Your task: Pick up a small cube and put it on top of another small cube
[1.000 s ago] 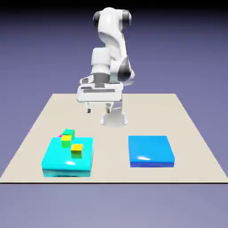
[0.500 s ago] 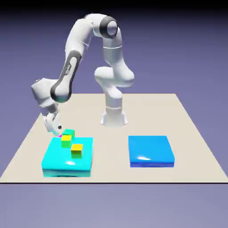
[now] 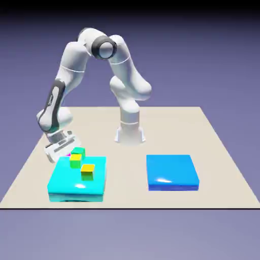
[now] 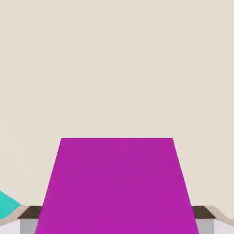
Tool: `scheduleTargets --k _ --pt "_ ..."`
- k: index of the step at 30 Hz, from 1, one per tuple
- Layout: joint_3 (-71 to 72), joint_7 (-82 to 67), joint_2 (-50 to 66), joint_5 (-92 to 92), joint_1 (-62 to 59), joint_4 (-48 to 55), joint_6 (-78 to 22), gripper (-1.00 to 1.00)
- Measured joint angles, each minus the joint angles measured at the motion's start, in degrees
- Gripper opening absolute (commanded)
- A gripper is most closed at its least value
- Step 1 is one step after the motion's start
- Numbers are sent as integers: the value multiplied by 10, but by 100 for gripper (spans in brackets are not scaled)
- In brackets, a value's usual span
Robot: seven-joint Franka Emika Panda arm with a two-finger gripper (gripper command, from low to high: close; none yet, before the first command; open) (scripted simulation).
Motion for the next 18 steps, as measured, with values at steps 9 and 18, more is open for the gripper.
scheduleTargets --k 9,18 --pt "-105 107 -129 -135 144 29 -108 -100" --pt "-171 160 -193 -194 287 39 -158 -100"
